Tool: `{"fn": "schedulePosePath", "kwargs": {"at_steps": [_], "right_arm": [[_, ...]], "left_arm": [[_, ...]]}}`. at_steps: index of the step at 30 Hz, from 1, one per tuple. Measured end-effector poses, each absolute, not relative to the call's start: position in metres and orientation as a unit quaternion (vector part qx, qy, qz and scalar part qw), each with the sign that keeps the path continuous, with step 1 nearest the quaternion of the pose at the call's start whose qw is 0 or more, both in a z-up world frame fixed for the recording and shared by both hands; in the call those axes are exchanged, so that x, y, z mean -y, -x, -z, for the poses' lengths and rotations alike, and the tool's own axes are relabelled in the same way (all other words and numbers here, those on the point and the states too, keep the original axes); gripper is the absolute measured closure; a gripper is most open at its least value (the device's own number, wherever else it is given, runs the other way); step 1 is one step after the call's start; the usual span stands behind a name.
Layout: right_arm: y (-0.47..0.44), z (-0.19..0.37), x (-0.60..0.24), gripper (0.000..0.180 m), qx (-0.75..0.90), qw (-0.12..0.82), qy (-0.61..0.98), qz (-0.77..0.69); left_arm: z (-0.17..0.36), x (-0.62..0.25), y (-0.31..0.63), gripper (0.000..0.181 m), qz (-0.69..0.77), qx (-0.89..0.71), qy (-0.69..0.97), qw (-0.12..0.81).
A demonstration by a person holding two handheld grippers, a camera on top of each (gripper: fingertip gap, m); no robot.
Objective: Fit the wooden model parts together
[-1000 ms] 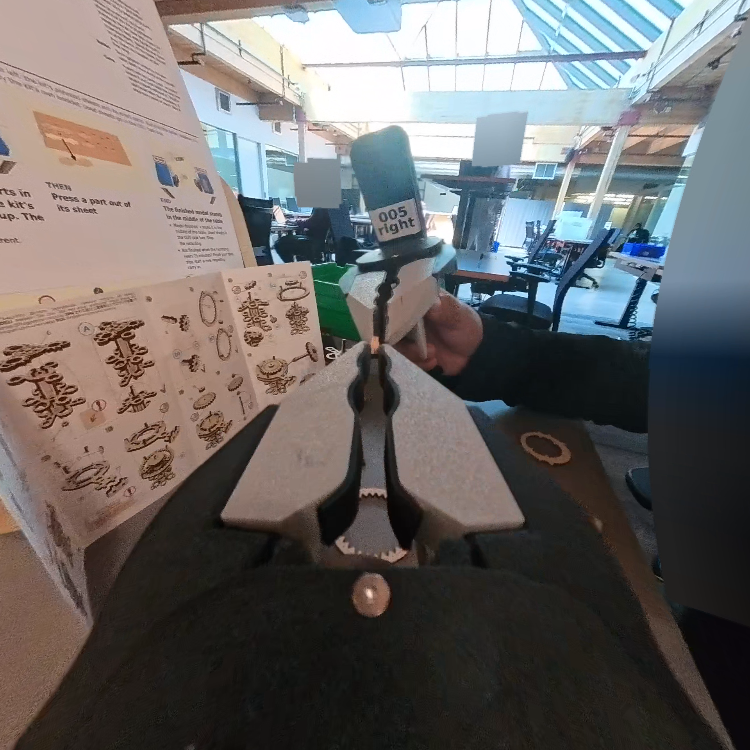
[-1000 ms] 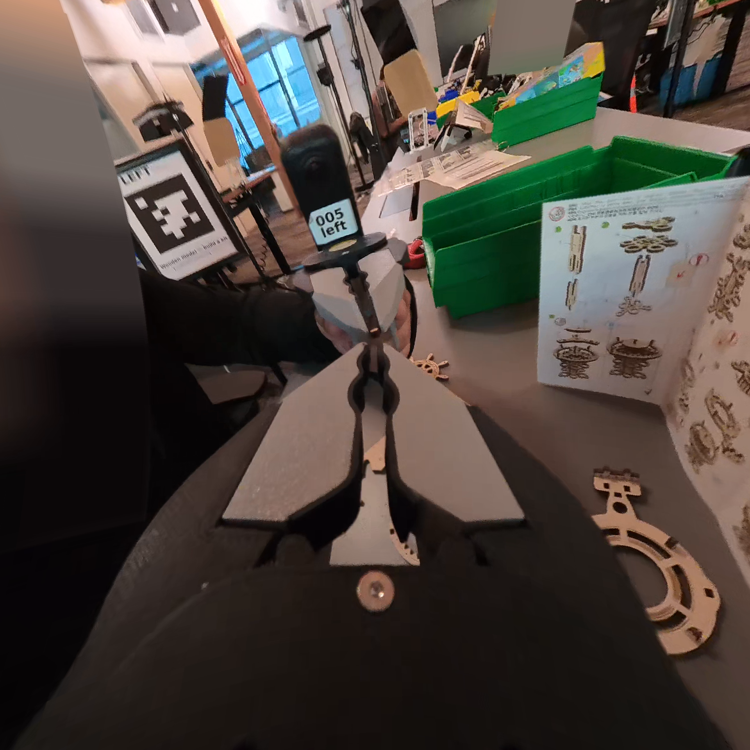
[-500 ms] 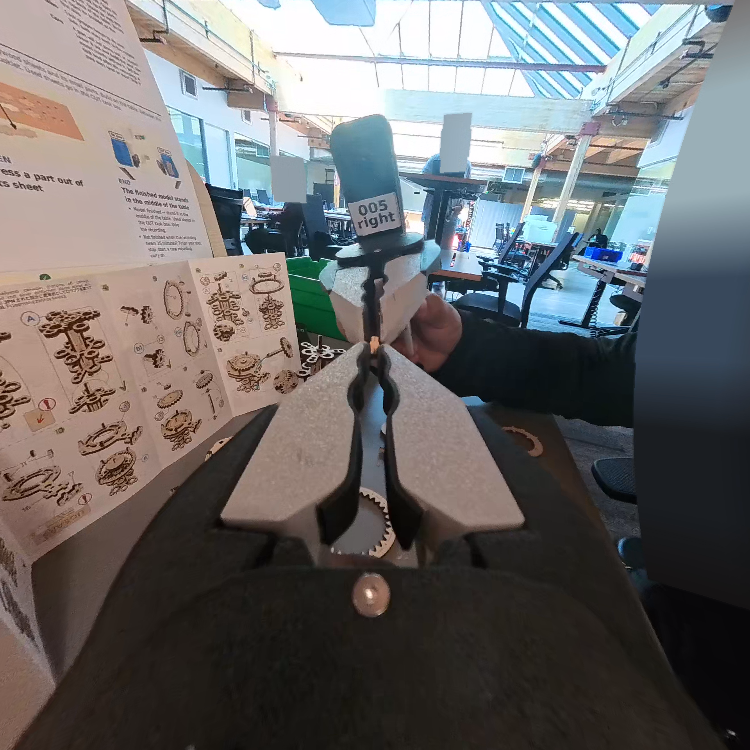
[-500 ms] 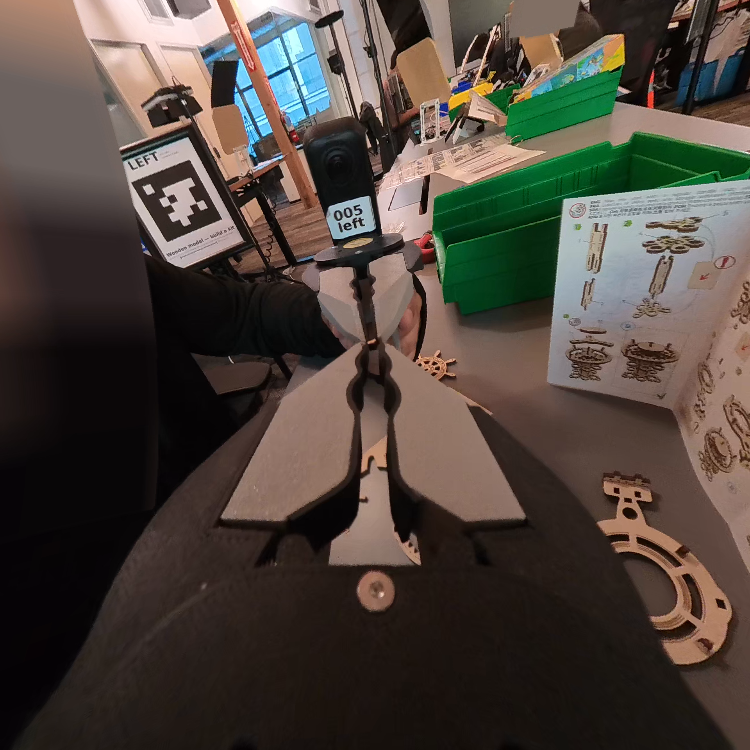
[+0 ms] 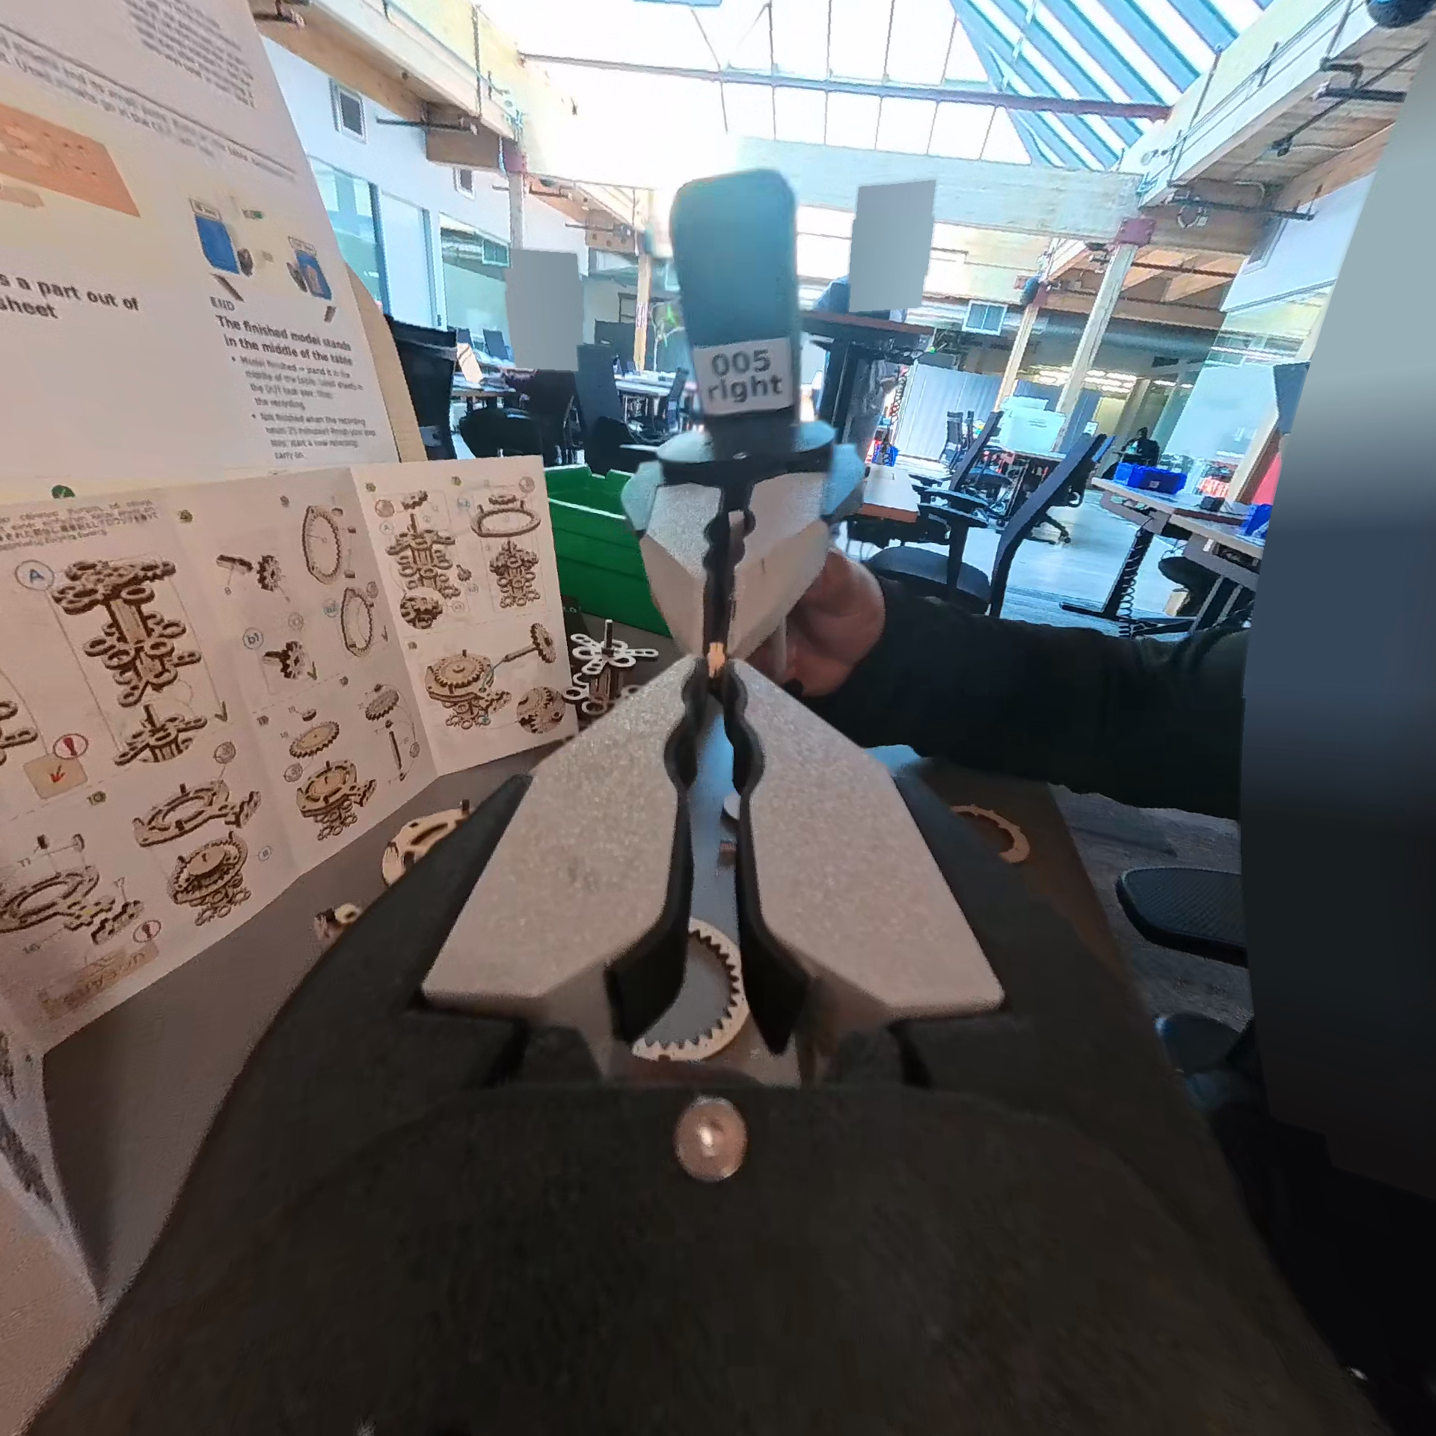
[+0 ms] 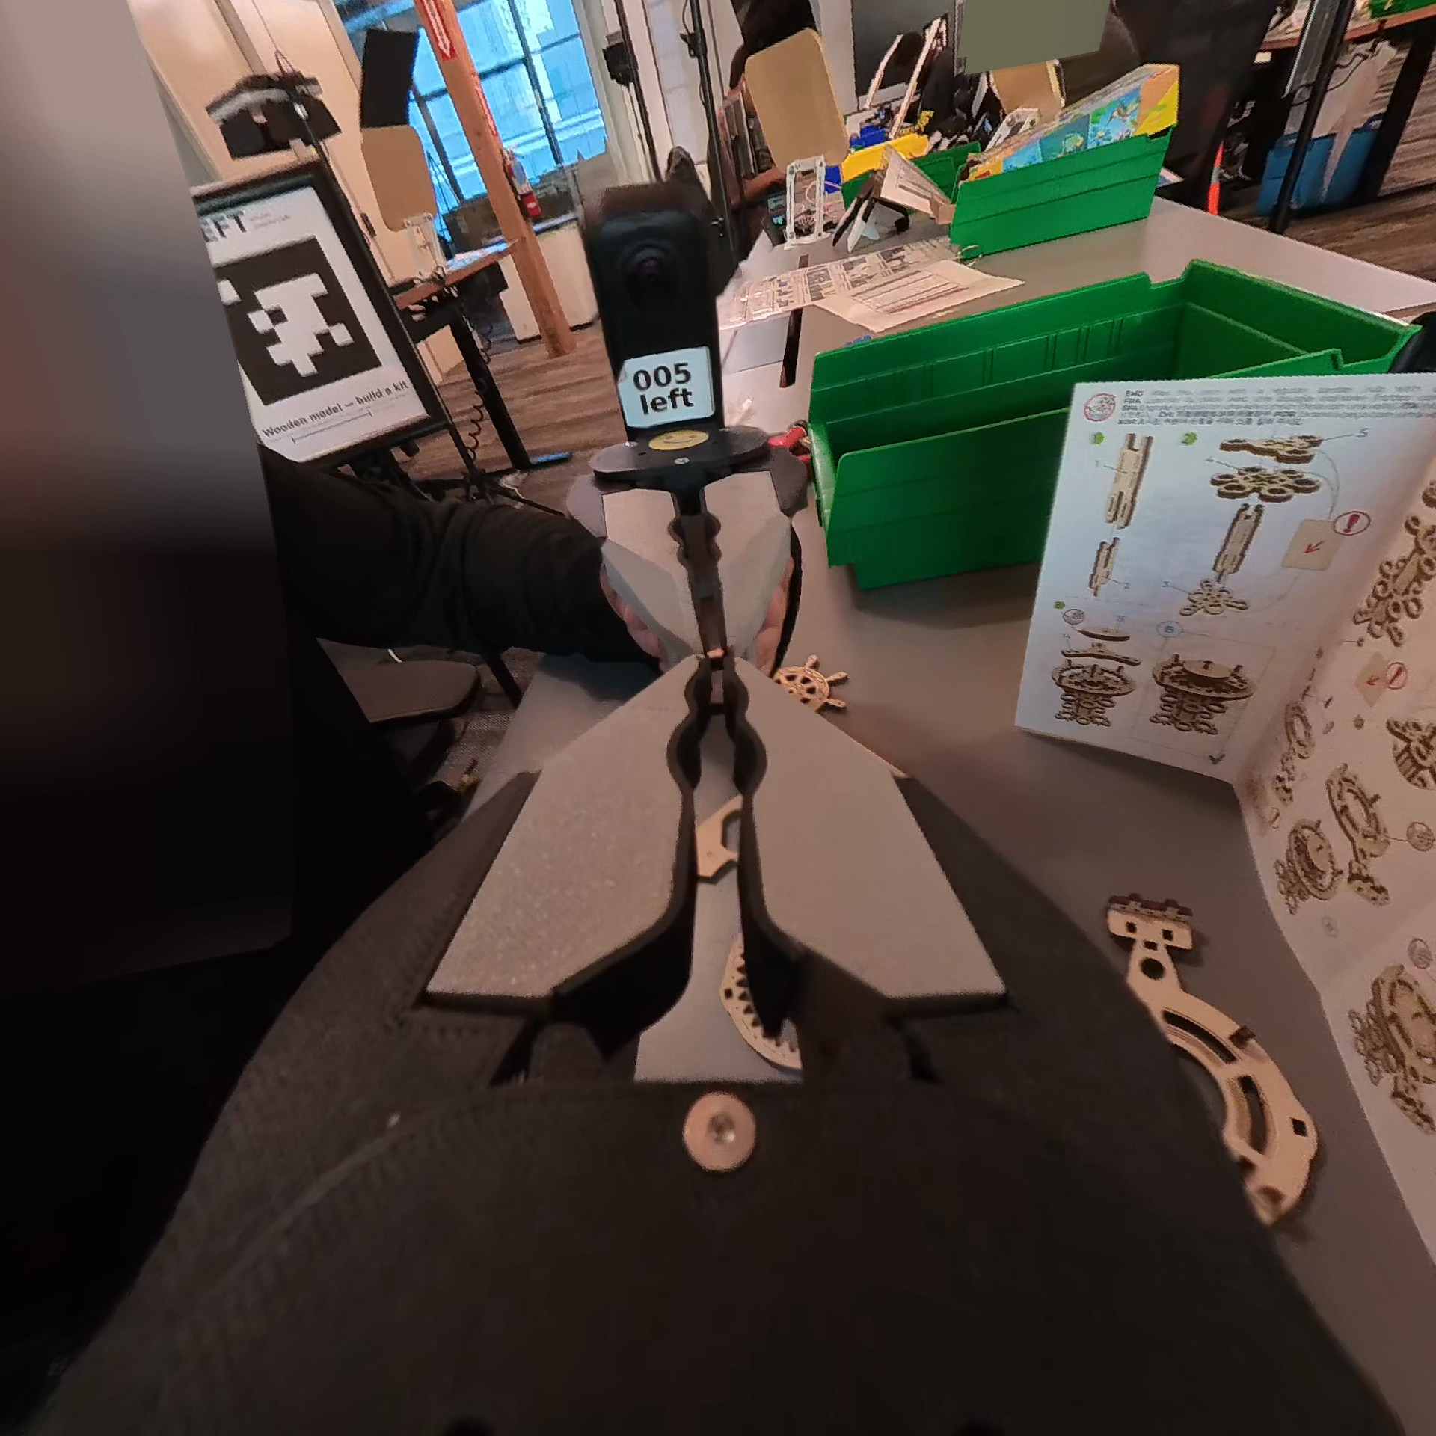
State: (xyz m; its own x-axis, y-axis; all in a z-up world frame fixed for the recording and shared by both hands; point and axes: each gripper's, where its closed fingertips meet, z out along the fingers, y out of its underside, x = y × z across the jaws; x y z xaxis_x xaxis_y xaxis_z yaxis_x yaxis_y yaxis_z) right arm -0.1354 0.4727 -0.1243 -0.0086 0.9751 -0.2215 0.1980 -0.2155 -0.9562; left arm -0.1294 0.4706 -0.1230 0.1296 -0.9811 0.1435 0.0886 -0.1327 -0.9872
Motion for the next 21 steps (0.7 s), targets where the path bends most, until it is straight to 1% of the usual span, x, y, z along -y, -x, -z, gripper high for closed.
{"fn": "schedulePosePath", "kwargs": {"at_steps": [4, 6, 9, 12, 14, 21], "right_arm": [[0.134, 0.142, -0.482, 0.180, 0.512, 0.379, 0.631, -0.442], [0.130, 0.159, -0.487, 0.180, 0.531, 0.364, 0.652, -0.400], [0.121, 0.194, -0.496, 0.180, 0.571, 0.320, 0.685, -0.320], [0.115, 0.223, -0.502, 0.180, 0.599, 0.279, 0.702, -0.265], [0.115, 0.236, -0.502, 0.180, 0.612, 0.250, 0.711, -0.240], [0.117, 0.256, -0.506, 0.180, 0.652, 0.206, 0.705, -0.187]], "left_arm": [[0.142, -0.480, 0.130, 0.180, 0.483, -0.435, 0.586, 0.483], [0.166, -0.482, 0.130, 0.181, 0.440, -0.474, 0.615, 0.451], [0.217, -0.483, 0.132, 0.181, 0.323, -0.552, 0.655, 0.403], [0.253, -0.483, 0.133, 0.181, 0.213, -0.616, 0.652, 0.388], [0.263, -0.481, 0.132, 0.181, 0.182, -0.638, 0.642, 0.384], [0.276, -0.479, 0.129, 0.181, 0.168, -0.648, 0.646, 0.367]]}}
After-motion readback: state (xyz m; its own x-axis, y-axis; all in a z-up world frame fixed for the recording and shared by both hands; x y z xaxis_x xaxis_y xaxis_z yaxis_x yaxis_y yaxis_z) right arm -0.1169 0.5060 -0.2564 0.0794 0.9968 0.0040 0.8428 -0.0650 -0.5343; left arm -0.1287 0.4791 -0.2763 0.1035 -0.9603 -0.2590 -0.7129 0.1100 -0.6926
